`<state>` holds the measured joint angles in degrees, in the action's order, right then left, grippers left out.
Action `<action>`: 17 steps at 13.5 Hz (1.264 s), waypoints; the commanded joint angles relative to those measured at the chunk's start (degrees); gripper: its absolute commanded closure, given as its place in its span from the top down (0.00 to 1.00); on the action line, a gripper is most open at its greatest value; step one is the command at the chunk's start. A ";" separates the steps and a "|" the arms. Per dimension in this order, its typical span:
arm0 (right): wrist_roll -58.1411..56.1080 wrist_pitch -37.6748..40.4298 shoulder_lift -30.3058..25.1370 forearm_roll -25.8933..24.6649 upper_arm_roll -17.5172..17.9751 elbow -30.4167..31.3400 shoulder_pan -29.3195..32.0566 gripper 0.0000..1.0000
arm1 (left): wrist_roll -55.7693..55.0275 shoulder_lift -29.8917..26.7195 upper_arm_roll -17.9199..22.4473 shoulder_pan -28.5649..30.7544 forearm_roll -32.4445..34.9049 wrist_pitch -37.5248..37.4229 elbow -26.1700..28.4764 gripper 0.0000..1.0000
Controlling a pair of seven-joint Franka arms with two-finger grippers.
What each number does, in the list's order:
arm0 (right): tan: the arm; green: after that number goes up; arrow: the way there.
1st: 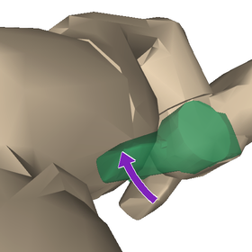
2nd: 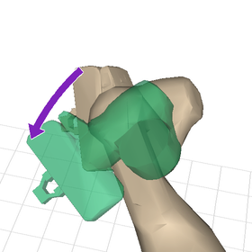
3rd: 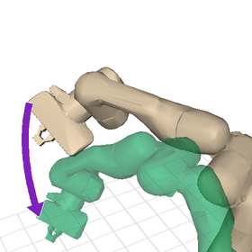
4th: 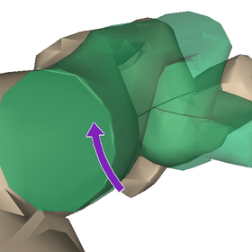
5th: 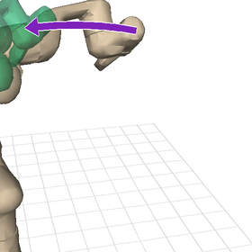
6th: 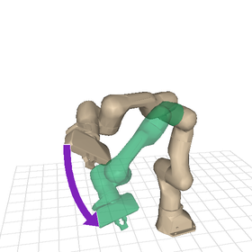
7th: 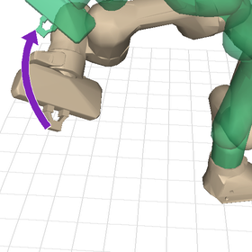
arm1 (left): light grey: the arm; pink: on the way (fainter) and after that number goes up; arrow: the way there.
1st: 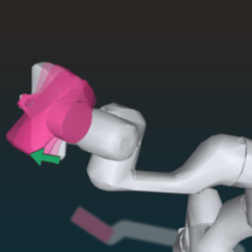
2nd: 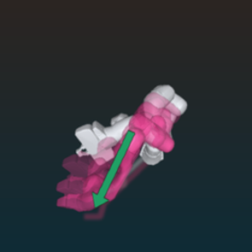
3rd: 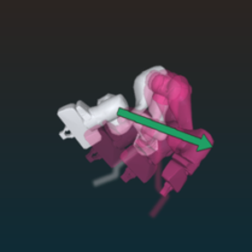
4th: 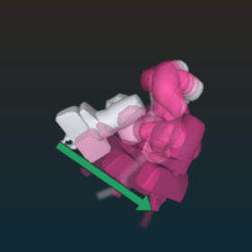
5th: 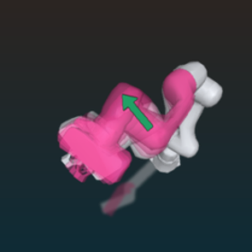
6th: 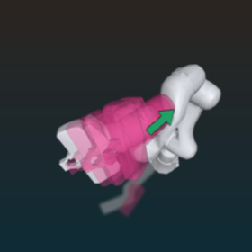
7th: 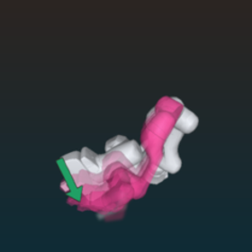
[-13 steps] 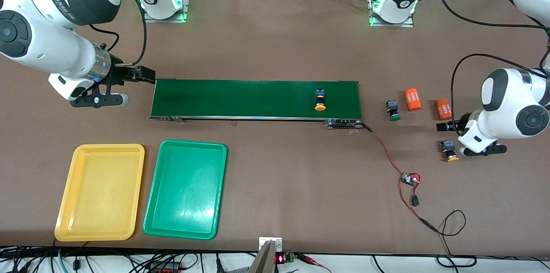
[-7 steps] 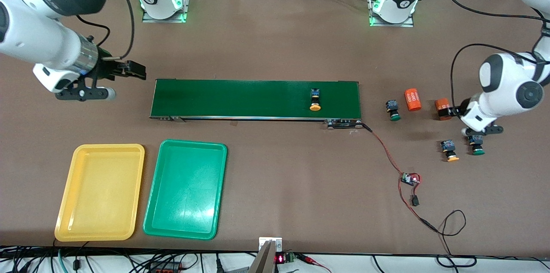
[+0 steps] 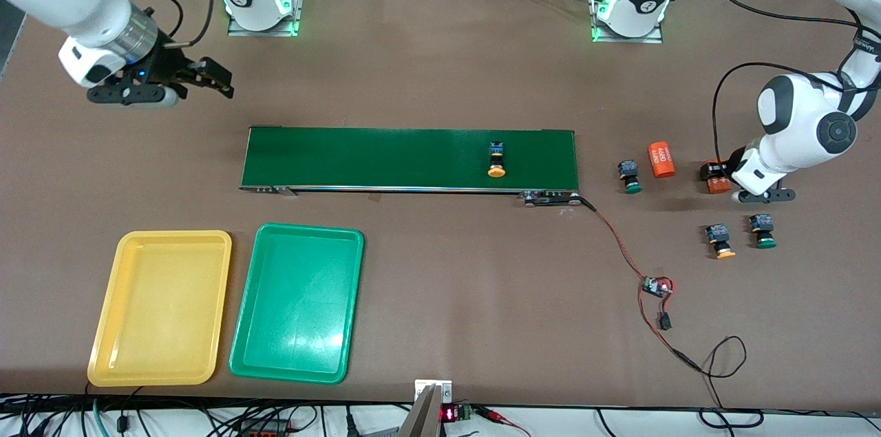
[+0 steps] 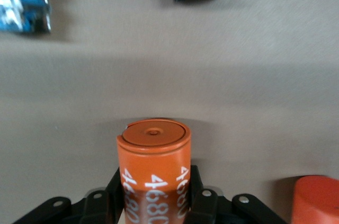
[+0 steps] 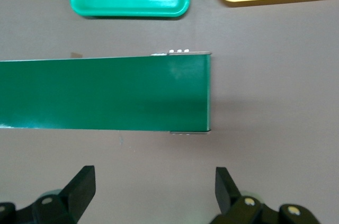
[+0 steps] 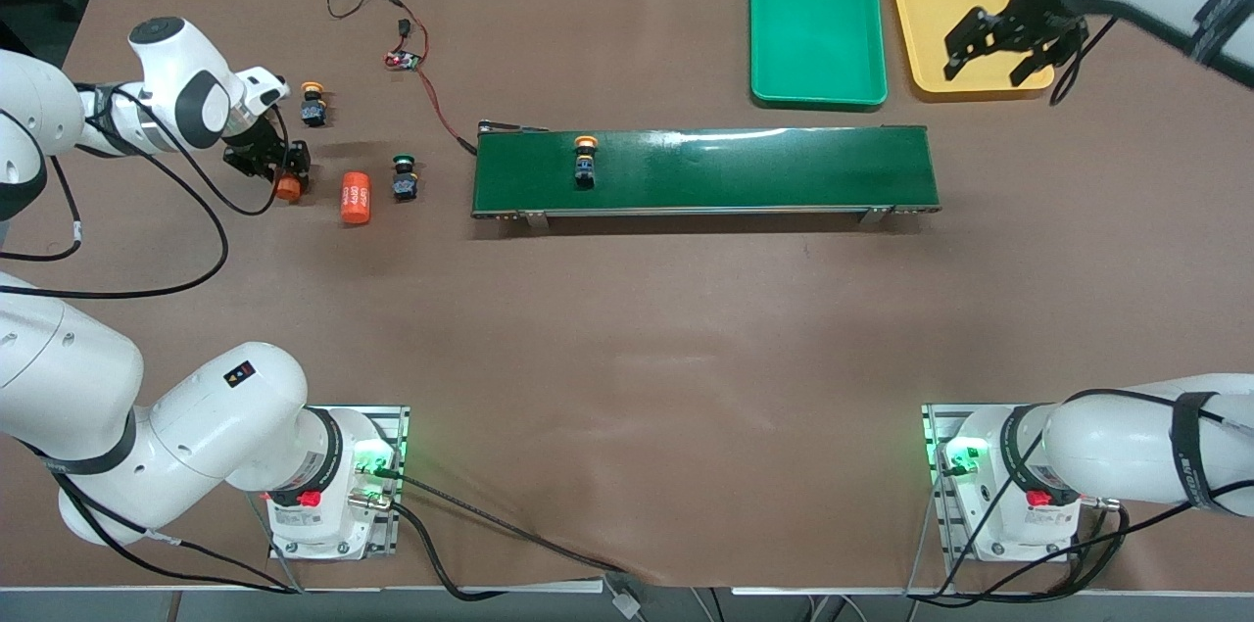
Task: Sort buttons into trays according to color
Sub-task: 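Place the orange cylinder on the conveyor while the right gripper approaches the button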
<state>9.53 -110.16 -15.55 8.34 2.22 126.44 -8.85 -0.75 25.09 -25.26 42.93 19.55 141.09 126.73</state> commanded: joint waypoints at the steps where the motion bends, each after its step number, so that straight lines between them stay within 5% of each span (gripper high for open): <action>1: 4.85 -6.35 -1.07 3.61 9.34 2.93 3.39 1.00 | 0.84 -3.90 -5.39 0.66 0.84 -7.20 -2.96 0.21; 5: 18.92 -11.48 0.78 1.26 30.51 3.38 10.06 1.00 | 13.29 -6.29 -14.36 0.14 0.75 -21.35 -10.08 0.25; 7: 26.55 -12.43 2.26 -2.95 36.17 3.11 11.75 1.00 | 20.06 -5.58 -19.45 0.13 -0.12 -24.01 -10.97 0.29; 15: 35.99 -16.66 7.11 -4.91 37.42 2.50 11.14 1.00 | 52.58 4.79 -32.38 -0.91 -0.66 -23.58 -16.16 0.26; 17: 36.26 -17.27 8.33 -5.43 37.42 2.23 10.26 1.00 | 55.59 6.89 -32.57 -4.42 -0.66 -23.67 -16.07 0.26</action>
<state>44.05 -126.85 -8.57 4.40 38.68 129.65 1.42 50.54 29.70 -56.98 41.19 19.24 118.53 112.07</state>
